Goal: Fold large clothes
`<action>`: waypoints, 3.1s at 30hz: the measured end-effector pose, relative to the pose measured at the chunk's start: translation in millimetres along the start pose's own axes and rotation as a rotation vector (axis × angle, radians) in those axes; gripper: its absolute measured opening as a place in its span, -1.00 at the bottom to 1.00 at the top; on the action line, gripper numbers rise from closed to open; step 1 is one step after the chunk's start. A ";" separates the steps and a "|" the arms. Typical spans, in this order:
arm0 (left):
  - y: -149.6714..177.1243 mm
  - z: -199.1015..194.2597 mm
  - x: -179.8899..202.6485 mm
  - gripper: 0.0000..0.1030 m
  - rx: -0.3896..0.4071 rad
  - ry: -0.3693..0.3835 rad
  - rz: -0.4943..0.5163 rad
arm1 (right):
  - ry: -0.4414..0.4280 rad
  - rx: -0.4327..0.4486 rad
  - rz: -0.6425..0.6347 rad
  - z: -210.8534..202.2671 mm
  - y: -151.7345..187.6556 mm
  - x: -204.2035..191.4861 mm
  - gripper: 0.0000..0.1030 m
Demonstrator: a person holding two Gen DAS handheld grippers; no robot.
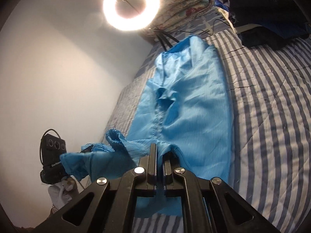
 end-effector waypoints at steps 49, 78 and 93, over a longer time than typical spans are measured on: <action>26.4 39.1 -40.6 0.09 -0.127 -0.305 0.160 | 0.243 0.005 -0.255 51.2 -61.8 9.9 -0.39; 11.1 -3.2 -49.4 -0.70 0.051 -0.405 0.123 | 0.482 -0.149 -0.302 10.6 18.6 41.3 -0.62; 0.7 80.7 -50.2 -0.56 -0.048 -0.451 0.278 | 0.425 -0.140 -0.277 69.4 1.0 46.0 -0.61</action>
Point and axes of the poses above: each gripper's, at about its wrist camera, not at the fingertips, and z roughly the way its jaws point, x to its right, y to its underside, the point moved 5 cm from there along z, roughly the way its jaws point, and after that the axes turned 2 degrees about z, right-handed, at the moved point
